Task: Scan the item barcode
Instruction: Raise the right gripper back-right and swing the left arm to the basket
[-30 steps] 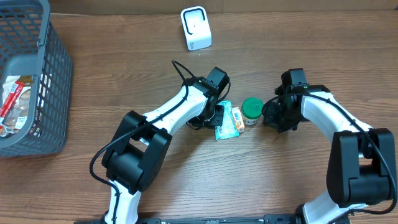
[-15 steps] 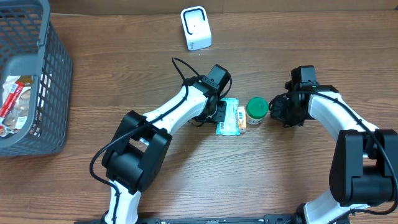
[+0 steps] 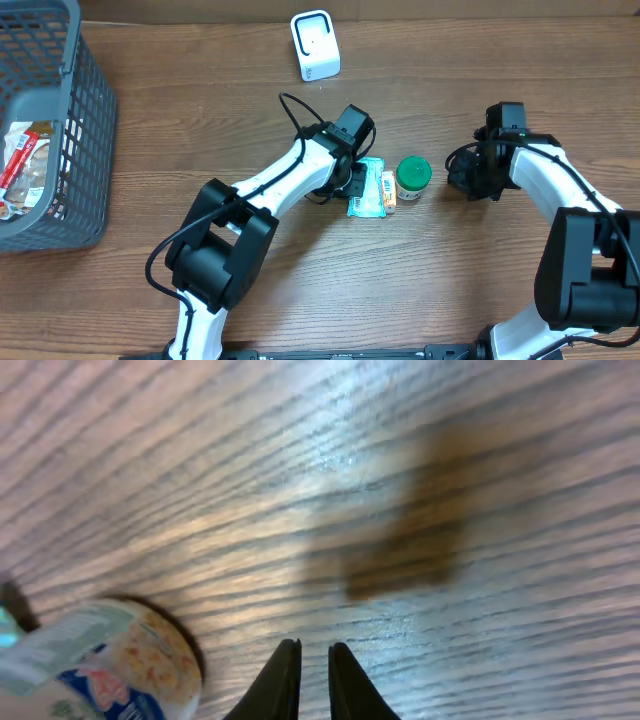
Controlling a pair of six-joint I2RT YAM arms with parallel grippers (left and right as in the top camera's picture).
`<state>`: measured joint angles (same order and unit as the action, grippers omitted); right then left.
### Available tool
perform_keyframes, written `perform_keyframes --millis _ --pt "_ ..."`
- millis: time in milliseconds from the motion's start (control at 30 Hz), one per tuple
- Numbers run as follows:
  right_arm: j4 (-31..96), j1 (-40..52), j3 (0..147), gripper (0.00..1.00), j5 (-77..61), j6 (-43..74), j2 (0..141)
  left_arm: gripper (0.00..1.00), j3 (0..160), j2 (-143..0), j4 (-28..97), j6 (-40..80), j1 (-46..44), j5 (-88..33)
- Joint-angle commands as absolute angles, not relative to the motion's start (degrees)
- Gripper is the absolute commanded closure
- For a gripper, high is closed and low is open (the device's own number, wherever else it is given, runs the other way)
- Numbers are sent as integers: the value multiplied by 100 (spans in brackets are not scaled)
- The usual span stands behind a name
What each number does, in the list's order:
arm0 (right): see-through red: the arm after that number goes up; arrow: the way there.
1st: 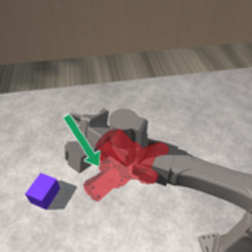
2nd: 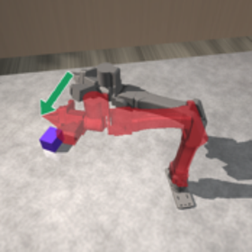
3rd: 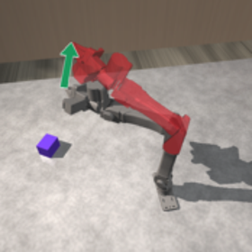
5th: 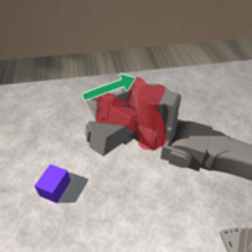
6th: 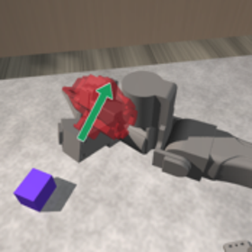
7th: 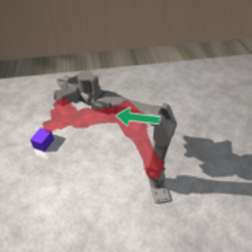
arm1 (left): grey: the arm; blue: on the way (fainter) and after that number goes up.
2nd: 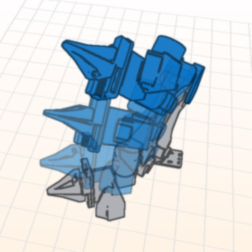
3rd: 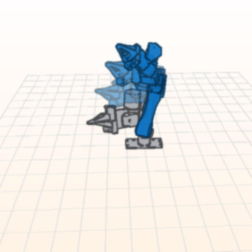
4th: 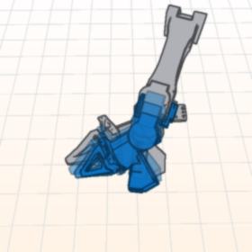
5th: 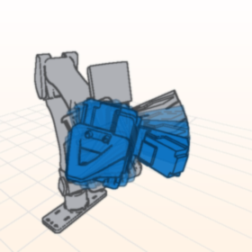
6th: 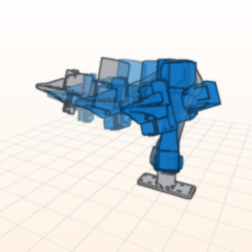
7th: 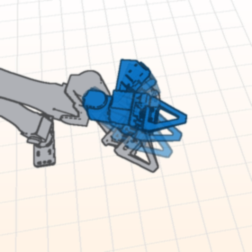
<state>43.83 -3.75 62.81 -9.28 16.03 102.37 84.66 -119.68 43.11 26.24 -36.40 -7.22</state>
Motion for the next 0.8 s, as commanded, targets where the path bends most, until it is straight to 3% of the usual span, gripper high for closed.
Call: perform_keyframes --millis 0,167,300,333,367,467,567,767 --pt "4630 -421 6860 86 -987 1345 9878 96 8460 -11830 4333 2502 -3660 -707" --pt "5317 -421 7791 75 -989 1345 9612 93 8785 -11732 4619 1997 -3524 -701" --pt "5522 -421 8270 10 -989 1345 9529 85 9566 -11710 5424 1859 -3363 80" --pt "5498 -421 8298 0 -989 1347 9529 83 9776 -11710 5623 1857 -3319 375" --pt "5454 -421 8296 0 -991 1350 9531 81 10333 -11710 6106 1857 -3201 1066" --pt "5457 -421 8289 0 -991 1350 9531 79 11177 -11710 6696 1782 -3006 1603" --pt "5468 -421 8289 0 -1059 1372 9531 28 12320 -11710 7282 1772 -2685 2241" --pt "5417 -421 8289 0 -1271 1389 9531 12 13474 -11710 7476 812 -2082 2287"
